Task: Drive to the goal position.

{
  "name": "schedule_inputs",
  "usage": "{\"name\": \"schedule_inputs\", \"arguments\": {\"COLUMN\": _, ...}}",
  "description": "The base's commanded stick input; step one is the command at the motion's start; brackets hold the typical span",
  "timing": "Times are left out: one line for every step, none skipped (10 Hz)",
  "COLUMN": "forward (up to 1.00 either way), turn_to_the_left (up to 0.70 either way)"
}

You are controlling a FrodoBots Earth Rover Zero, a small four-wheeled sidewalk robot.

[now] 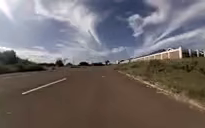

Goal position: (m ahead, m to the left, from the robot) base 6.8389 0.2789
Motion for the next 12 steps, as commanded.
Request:
{"name": "schedule_inputs", "arguments": {"forward": 0.85, "turn_to_the_left": 0.0}}
{"name": "schedule_inputs", "arguments": {"forward": 0.85, "turn_to_the_left": 0.0}}
{"name": "schedule_inputs", "arguments": {"forward": 0.85, "turn_to_the_left": 0.0}}
{"name": "schedule_inputs", "arguments": {"forward": 0.85, "turn_to_the_left": 0.0}}
{"name": "schedule_inputs", "arguments": {"forward": 0.85, "turn_to_the_left": 0.0}}
{"name": "schedule_inputs", "arguments": {"forward": 0.85, "turn_to_the_left": 0.0}}
{"name": "schedule_inputs", "arguments": {"forward": 0.85, "turn_to_the_left": 0.0}}
{"name": "schedule_inputs", "arguments": {"forward": 0.85, "turn_to_the_left": 0.0}}
{"name": "schedule_inputs", "arguments": {"forward": 0.85, "turn_to_the_left": 0.0}}
{"name": "schedule_inputs", "arguments": {"forward": 0.85, "turn_to_the_left": 0.0}}
{"name": "schedule_inputs", "arguments": {"forward": 0.85, "turn_to_the_left": 0.0}}
{"name": "schedule_inputs", "arguments": {"forward": 0.85, "turn_to_the_left": 0.0}}
